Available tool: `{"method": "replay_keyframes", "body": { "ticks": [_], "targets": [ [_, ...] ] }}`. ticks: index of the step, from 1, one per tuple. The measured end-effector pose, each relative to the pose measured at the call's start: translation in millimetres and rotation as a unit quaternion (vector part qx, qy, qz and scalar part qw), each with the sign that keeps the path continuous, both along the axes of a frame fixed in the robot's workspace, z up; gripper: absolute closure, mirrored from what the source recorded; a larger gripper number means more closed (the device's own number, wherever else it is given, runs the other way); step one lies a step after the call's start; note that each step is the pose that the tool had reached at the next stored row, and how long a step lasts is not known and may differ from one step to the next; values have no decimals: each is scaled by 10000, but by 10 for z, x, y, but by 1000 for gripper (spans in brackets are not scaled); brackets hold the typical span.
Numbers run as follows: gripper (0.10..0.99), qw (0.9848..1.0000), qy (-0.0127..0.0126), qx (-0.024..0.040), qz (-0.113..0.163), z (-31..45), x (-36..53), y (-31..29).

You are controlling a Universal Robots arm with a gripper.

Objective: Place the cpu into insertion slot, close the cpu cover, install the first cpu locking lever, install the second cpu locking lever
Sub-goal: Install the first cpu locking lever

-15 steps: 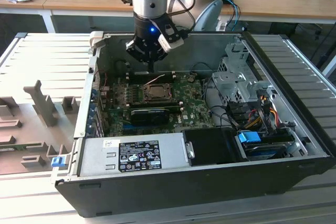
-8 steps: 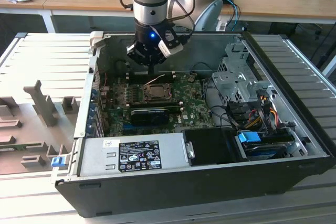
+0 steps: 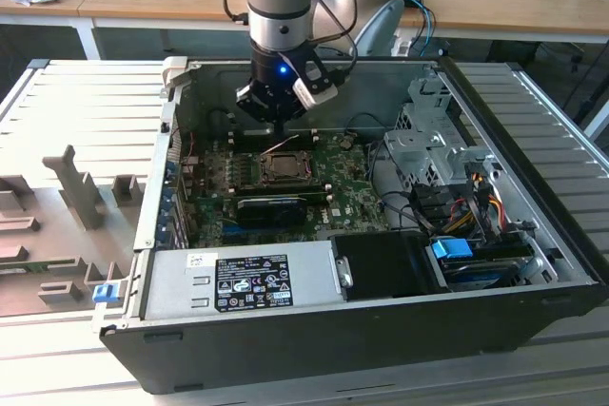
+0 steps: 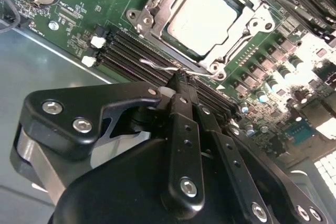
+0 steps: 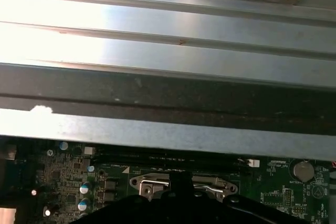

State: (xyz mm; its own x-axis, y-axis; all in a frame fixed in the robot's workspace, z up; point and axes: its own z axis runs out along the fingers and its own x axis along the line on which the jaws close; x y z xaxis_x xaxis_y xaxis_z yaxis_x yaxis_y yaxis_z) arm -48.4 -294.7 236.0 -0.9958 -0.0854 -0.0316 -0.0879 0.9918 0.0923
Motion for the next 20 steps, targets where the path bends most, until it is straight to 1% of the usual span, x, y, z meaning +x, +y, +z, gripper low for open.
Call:
{"method": "replay_keyframes", "body": {
  "ticks": [3,14,20],
  "targets": [
    [980,10000,0,0,0,-5,30,0],
    [980,10000,0,1,0,-23,88,2],
    [980,10000,0,0,5,-38,107,40]
  ]
}}
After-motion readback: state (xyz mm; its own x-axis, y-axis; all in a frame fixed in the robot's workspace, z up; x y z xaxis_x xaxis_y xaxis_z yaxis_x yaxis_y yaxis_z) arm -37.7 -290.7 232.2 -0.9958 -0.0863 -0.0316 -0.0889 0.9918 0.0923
